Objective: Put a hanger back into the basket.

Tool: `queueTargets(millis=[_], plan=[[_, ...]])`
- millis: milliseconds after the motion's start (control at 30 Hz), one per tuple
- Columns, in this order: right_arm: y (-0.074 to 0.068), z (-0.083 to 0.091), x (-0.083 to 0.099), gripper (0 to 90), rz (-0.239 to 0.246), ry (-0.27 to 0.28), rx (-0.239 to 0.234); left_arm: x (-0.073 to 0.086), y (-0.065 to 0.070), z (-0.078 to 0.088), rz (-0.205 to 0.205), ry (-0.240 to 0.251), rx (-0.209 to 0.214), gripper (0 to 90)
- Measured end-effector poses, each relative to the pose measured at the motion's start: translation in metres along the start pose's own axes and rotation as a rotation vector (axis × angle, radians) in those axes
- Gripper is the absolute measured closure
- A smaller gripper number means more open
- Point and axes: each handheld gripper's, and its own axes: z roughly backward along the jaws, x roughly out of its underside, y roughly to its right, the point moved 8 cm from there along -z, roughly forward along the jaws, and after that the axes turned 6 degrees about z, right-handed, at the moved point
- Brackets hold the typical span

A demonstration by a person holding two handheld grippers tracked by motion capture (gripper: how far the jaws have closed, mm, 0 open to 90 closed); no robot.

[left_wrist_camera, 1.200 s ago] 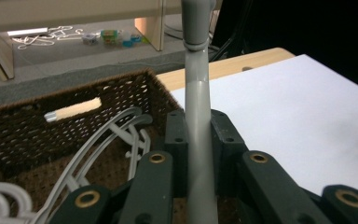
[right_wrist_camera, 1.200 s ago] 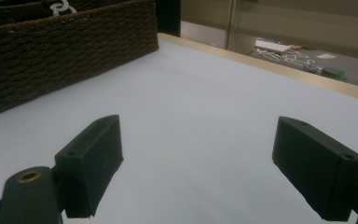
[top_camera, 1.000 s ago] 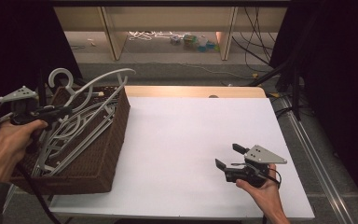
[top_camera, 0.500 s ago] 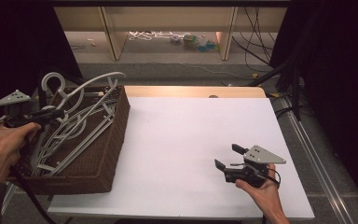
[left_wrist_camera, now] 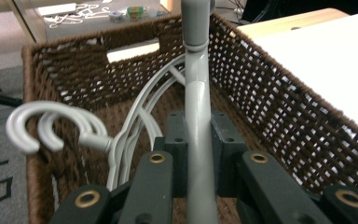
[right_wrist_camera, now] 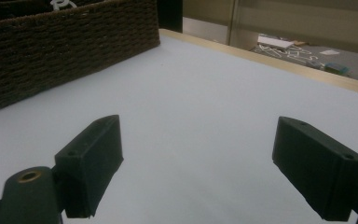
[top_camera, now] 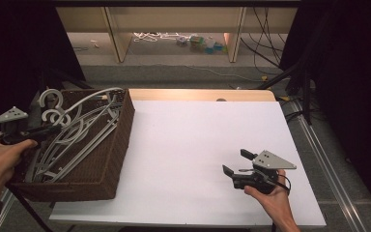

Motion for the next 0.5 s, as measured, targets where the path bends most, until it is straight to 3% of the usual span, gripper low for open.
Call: queueTargets(millis=[167,367,500], plan=[[-0.002,0.0,0.001,16.8,-0.014,-0.015,-0.011,0.002,0.0,-0.002,-0.006,-0.01,0.007,79.3],[0.0,-0.001,-0.001,16.8,0.0,0.016,-0.001,0.011,-0.003,-0.012,-0.001,-0.061,0.001,79.3],[0.0,0.0,0.001,16.8,-0.008,-0.004,-0.003,0.014,-0.002,-0.016,-0.003,-0.08,0.002,79.3]])
